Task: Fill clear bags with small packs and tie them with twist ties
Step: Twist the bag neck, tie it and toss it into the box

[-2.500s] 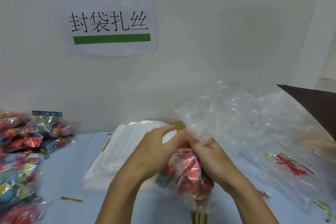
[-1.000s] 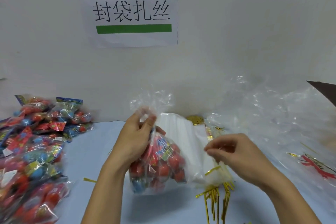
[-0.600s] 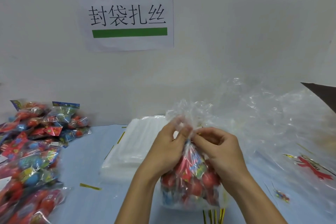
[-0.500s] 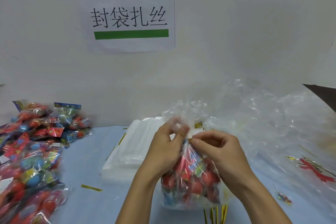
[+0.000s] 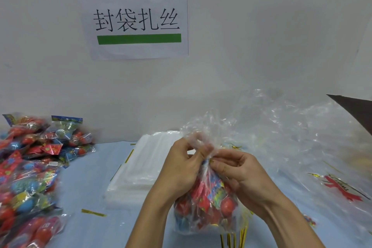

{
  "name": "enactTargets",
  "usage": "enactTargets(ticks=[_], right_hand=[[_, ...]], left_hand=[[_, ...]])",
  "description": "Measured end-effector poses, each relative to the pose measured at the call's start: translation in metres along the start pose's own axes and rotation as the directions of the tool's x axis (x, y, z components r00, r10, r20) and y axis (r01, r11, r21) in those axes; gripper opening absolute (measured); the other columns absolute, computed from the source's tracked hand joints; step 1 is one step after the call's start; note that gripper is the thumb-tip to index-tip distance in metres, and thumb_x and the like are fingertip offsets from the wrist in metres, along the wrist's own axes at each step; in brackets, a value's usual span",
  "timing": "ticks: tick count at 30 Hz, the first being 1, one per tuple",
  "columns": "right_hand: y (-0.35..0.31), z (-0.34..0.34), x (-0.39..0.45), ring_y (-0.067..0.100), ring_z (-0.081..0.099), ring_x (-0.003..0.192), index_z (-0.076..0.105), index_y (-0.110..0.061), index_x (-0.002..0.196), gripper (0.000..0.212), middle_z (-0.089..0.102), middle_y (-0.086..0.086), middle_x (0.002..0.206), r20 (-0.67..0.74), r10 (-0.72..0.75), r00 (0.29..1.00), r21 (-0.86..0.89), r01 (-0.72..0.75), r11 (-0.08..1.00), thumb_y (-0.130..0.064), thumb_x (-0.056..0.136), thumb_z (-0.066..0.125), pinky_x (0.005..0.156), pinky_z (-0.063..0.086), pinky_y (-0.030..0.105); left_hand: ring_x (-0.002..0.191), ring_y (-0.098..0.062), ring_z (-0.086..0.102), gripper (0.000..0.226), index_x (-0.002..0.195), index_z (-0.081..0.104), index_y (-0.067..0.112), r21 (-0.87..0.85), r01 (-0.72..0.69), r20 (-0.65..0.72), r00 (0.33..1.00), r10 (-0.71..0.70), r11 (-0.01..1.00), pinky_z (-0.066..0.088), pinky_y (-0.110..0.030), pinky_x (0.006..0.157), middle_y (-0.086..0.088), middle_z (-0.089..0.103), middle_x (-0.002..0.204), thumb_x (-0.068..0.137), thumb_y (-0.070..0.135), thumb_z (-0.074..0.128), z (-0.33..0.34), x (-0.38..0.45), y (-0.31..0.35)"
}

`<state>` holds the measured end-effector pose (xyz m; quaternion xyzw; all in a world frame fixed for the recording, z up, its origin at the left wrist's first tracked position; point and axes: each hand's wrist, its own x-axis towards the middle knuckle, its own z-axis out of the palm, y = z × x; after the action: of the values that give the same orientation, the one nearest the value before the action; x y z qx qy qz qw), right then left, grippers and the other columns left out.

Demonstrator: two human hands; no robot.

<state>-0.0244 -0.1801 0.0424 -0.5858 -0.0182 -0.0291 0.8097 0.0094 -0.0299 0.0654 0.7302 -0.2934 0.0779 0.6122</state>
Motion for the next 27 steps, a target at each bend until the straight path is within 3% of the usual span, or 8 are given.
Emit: enactTargets(ticks=[7,11,15,17,19,22,24,27], right_hand=[[-0.003,-0.005,-0.001,0.028,0.072,0.087,0.078,0.002,0.09,0.03,0.073,0.026,0.097,0.094,0.068,0.993,-0.026,-0.066,0.997,-0.005,0.061,0.081,0.075,0.06,0.029],[-0.009,-0.008,-0.004,0.036,0.07,0.097,0.077,0.005,0.093,0.03,0.069,0.034,0.108,0.144,0.113,0.983,-0.115,-0.097,0.989,-0.006,0.065,0.08,0.096,0.055,0.046],[-0.011,-0.01,-0.008,0.036,0.072,0.102,0.078,0.004,0.097,0.031,0.073,0.028,0.107,0.187,0.123,0.975,-0.156,-0.094,0.983,-0.004,0.067,0.079,0.092,0.059,0.04],[-0.012,-0.009,-0.01,0.042,0.07,0.104,0.078,0.002,0.097,0.027,0.074,0.027,0.105,0.177,0.108,0.978,-0.221,-0.067,0.973,0.0,0.07,0.081,0.096,0.055,0.047],[-0.012,-0.005,-0.01,0.046,0.068,0.095,0.078,0.001,0.092,0.023,0.072,0.029,0.098,0.134,0.063,0.989,-0.289,-0.022,0.957,0.005,0.069,0.081,0.086,0.05,0.051],[-0.011,-0.005,-0.009,0.025,0.062,0.075,0.078,-0.007,0.077,0.012,0.069,0.018,0.077,0.095,0.001,0.995,-0.354,0.033,0.935,0.001,0.07,0.074,0.069,0.044,0.036],[-0.012,-0.009,-0.009,0.023,0.064,0.072,0.078,-0.01,0.079,0.015,0.072,0.009,0.077,0.082,-0.041,0.996,-0.376,0.069,0.924,0.004,0.077,0.072,0.065,0.046,0.031],[-0.012,-0.014,-0.011,0.034,0.074,0.093,0.081,-0.011,0.092,0.02,0.077,0.016,0.096,0.042,-0.045,0.998,-0.306,0.056,0.95,0.003,0.079,0.074,0.088,0.057,0.048]], left_hand=[[0.078,-0.006,0.068,0.025,0.077,0.067,0.01,0.016,0.033,0.056,0.998,-0.034,0.999,0.048,-0.014,0.061,0.012,0.066,0.078,0.095,0.027,0.066,0.003,0.0,-0.003],[0.08,-0.011,0.071,0.016,0.078,0.072,0.02,0.011,0.078,0.108,0.991,-0.079,0.997,0.051,-0.018,0.066,0.007,0.07,0.082,0.093,0.025,0.069,0.003,-0.002,-0.002],[0.083,-0.013,0.07,0.011,0.076,0.073,0.017,-0.01,0.163,0.139,0.977,-0.16,0.987,0.052,-0.022,0.073,0.005,0.072,0.083,0.086,0.014,0.074,-0.001,-0.002,-0.003],[0.079,-0.015,0.07,0.012,0.074,0.072,0.014,-0.057,0.223,0.187,0.96,-0.209,0.973,0.052,-0.024,0.07,0.003,0.071,0.081,0.084,0.01,0.074,-0.004,-0.003,-0.001],[0.074,-0.016,0.068,0.01,0.074,0.071,0.011,-0.139,0.285,0.245,0.938,-0.246,0.948,0.052,-0.024,0.067,0.001,0.069,0.079,0.083,0.007,0.074,-0.006,-0.003,0.0],[0.076,-0.02,0.069,0.008,0.084,0.071,0.011,-0.221,0.344,0.281,0.919,-0.278,0.913,0.053,-0.023,0.066,-0.005,0.069,0.086,0.079,0.015,0.075,-0.006,-0.004,0.001],[0.088,-0.021,0.072,0.025,0.1,0.068,0.02,-0.173,0.389,0.257,0.905,-0.339,0.905,0.057,-0.028,0.073,-0.003,0.07,0.102,0.077,0.025,0.075,-0.006,-0.004,-0.001],[0.097,-0.018,0.071,0.031,0.106,0.067,0.023,0.048,0.419,0.189,0.888,-0.42,0.907,0.057,-0.041,0.09,0.0,0.07,0.106,0.08,0.035,0.079,-0.006,-0.005,-0.004]])
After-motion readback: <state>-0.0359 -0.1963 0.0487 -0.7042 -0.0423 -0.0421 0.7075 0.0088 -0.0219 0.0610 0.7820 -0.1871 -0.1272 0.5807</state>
